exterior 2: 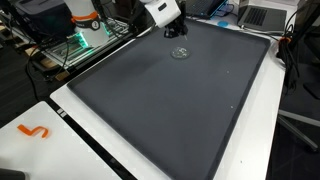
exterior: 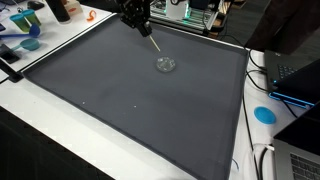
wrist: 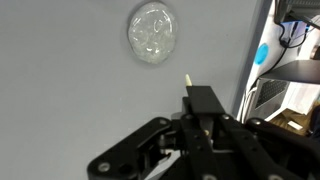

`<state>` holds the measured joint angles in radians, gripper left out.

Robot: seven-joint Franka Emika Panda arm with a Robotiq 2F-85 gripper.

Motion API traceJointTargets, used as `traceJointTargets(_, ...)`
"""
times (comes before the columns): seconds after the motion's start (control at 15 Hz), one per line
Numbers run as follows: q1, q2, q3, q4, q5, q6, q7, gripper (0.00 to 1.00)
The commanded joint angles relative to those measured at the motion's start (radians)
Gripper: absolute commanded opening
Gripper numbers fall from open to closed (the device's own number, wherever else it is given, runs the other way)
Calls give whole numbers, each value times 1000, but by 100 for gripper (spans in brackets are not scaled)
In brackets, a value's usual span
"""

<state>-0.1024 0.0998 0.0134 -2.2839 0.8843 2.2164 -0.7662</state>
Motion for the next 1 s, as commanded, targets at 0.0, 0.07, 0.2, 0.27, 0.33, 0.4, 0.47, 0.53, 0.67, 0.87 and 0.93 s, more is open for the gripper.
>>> traceJointTargets(0.0, 12, -43, -15, -67, 55, 30, -57, 3)
traceJointTargets(0.07, 12, -45, -17, -73, 60, 33, -65, 3)
traceJointTargets(0.2, 14, -51, -19, -87, 78, 39, -83, 3)
traceJointTargets(0.27, 15, -54, -20, -93, 87, 43, -92, 3)
traceJointTargets(0.33, 17, -56, -21, -100, 92, 51, -97, 3)
traceJointTargets(0.4, 18, -58, -21, -106, 96, 55, -102, 3)
traceJointTargets(0.47, 20, -60, -20, -111, 100, 62, -104, 3)
traceJointTargets(0.53, 23, -63, -20, -117, 103, 70, -106, 3)
traceJointTargets(0.67, 29, -68, -18, -129, 102, 84, -108, 3)
traceJointTargets(0.87, 38, -76, -15, -145, 105, 111, -108, 3)
traceJointTargets(0.93, 41, -83, -14, -153, 109, 121, -111, 3)
